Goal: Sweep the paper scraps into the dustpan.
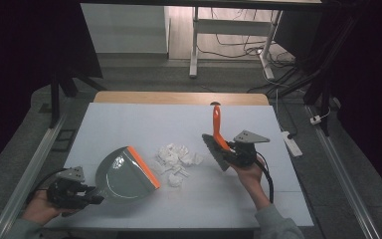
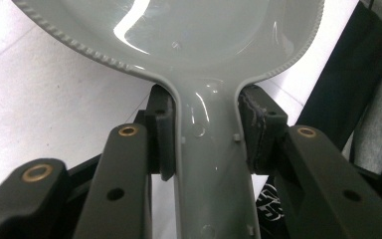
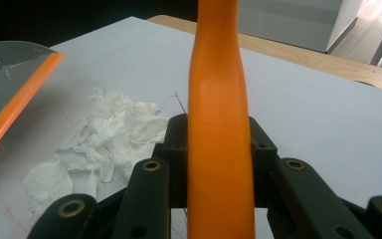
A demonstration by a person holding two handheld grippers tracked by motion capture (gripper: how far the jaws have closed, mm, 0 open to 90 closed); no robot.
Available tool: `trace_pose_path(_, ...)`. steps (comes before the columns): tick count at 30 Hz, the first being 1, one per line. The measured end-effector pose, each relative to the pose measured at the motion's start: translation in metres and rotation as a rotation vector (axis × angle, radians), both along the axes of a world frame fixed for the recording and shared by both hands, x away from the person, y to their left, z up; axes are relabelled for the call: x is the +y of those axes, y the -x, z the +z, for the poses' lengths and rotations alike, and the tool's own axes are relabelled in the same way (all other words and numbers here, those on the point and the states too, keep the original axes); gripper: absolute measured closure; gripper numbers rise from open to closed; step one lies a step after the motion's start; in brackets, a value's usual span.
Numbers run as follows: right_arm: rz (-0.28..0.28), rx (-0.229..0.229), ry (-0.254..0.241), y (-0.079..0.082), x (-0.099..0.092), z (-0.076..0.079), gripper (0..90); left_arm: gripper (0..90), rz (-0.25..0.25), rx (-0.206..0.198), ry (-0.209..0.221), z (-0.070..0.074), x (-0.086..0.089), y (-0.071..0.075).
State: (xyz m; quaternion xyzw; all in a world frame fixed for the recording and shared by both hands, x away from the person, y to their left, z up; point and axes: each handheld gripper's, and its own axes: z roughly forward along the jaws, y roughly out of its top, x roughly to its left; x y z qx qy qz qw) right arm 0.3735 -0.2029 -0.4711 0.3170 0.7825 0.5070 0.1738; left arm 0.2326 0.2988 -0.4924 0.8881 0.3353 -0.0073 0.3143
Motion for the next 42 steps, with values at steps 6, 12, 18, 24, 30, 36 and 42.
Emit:
trace_pose_path(6, -0.002, 0.005, 0.002, -0.003, 0.003, -0.001, 70.3, 61.7, -0.005, 0.020, -0.004, -0.005, 0.004, 0.001)
trace_pose_path(12, -0.009, 0.009, 0.004, -0.006, 0.005, -0.002, 70.4, 61.7, -0.013, 0.039, -0.009, -0.010, 0.004, -0.001)
trace_pose_path(18, -0.016, 0.015, 0.005, -0.010, 0.008, -0.004, 70.4, 61.7, -0.015, 0.053, 0.002, -0.014, 0.000, -0.005)
trace_pose_path(24, -0.020, 0.027, 0.005, -0.014, 0.014, -0.007, 70.4, 61.7, -0.009, 0.083, 0.005, -0.022, -0.010, -0.012)
trace_pose_path(30, -0.019, 0.028, 0.000, -0.018, 0.019, -0.005, 70.4, 61.7, -0.021, 0.096, 0.010, -0.025, -0.013, -0.014)
trace_pose_path(36, -0.019, 0.036, 0.012, -0.023, 0.023, -0.006, 70.4, 61.7, -0.021, 0.108, 0.011, -0.026, -0.015, -0.015)
trace_pose_path(42, -0.032, 0.044, 0.014, -0.031, 0.026, -0.004, 70.4, 61.7, -0.027, 0.112, 0.013, -0.027, -0.018, -0.016)
